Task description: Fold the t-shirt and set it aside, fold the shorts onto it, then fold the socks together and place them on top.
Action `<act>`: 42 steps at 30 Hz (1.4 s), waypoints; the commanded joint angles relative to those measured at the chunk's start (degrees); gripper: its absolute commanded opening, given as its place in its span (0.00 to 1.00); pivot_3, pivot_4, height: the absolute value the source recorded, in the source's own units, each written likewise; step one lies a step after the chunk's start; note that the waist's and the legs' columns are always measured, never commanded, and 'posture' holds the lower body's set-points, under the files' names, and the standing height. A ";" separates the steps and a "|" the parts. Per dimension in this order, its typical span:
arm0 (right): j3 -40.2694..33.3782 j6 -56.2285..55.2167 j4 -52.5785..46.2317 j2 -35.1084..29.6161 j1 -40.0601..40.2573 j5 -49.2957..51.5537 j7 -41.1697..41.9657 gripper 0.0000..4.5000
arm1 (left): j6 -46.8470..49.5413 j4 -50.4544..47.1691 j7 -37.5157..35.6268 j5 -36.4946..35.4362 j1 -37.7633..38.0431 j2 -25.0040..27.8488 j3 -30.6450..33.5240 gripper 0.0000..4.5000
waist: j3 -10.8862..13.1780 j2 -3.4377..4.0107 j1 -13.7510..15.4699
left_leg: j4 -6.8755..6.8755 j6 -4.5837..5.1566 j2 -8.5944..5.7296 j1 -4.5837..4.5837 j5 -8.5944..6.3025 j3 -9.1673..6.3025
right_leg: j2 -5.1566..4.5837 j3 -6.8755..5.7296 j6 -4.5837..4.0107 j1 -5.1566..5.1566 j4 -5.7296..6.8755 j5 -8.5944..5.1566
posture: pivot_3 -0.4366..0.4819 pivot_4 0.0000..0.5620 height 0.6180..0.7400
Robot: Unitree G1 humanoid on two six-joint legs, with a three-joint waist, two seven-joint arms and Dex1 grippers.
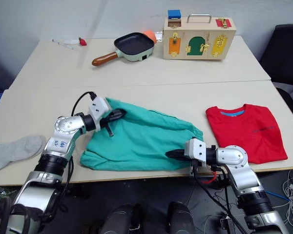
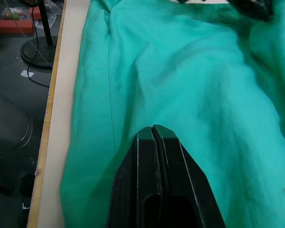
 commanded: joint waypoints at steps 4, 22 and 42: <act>-2.43 1.97 -2.22 -1.16 0.75 2.76 -0.91 0.00 | -0.35 3.31 2.67 -2.38 -0.87 -0.48 4.31 0.01 | 0.03 -0.05 0.01 | 0.00 0.02 -0.02 -0.01 0.01 0.01 | 0.00 -0.01 0.01 0.00 0.00 0.01 | 0.48 0.27 1.00; 1.97 9.05 13.22 10.56 -14.07 -13.07 -28.72 0.00 | 7.39 -21.21 -5.40 -1.84 18.91 4.31 -0.85 0.01 | 0.02 -0.04 -0.68 | -0.02 -0.08 -0.08 -0.03 0.07 -0.03 | -0.05 0.14 -0.02 -0.05 0.11 -0.01 | 0.48 0.27 1.00; -20.53 33.76 -0.04 -0.75 -4.23 24.15 -15.57 0.13 | 5.13 -34.13 -13.82 -17.56 30.13 4.30 6.77 0.00 | 0.03 -0.02 -1.20 | -0.11 -0.10 0.10 0.03 0.04 -0.10 | -0.26 0.13 -0.02 0.05 -0.12 -0.01 | 0.48 0.27 1.00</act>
